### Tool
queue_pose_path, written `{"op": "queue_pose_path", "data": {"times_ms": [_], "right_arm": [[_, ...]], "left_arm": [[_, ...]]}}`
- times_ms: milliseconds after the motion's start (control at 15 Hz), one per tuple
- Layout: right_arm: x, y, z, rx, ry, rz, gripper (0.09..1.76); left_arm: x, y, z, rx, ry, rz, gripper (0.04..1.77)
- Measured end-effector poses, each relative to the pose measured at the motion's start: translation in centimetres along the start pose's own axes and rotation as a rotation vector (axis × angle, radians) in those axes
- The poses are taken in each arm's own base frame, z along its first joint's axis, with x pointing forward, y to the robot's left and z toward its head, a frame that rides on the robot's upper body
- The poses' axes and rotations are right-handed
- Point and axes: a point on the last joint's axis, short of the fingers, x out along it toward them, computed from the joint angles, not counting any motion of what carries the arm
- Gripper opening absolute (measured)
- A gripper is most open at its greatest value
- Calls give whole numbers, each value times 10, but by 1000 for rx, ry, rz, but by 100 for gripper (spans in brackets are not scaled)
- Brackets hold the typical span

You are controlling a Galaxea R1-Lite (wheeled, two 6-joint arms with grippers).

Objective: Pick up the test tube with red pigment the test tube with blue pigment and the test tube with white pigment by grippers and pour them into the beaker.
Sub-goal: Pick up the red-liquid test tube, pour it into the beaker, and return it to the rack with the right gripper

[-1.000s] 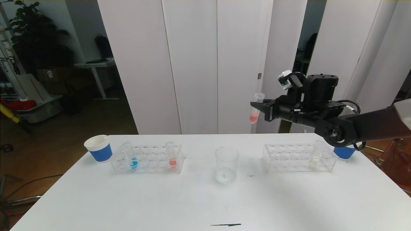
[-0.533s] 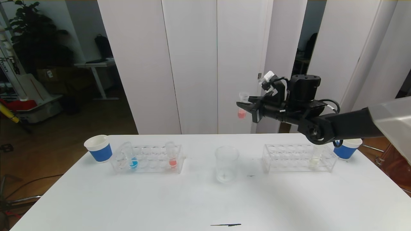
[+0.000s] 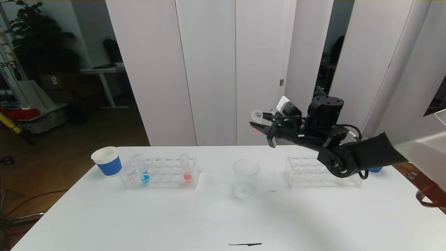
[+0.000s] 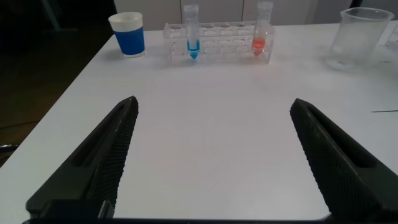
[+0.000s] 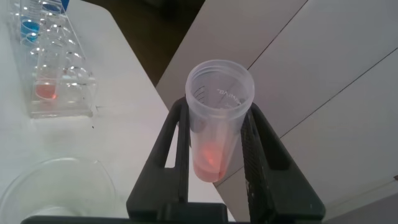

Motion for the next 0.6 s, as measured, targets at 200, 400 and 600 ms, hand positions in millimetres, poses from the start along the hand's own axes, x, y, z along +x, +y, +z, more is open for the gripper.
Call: {"op": "queue_pose_path", "data": {"times_ms": [200, 400, 600], "right_arm": [[-7, 10, -8, -154, -32, 66, 58], [-11, 8, -15, -253, -34, 92, 58], [-8, 0, -14, -341, -66, 92, 58]], "left_arm": [[0, 0, 0, 0, 0, 0, 175], [0, 0, 0, 0, 0, 0, 175], [0, 0, 0, 0, 0, 0, 175]]}}
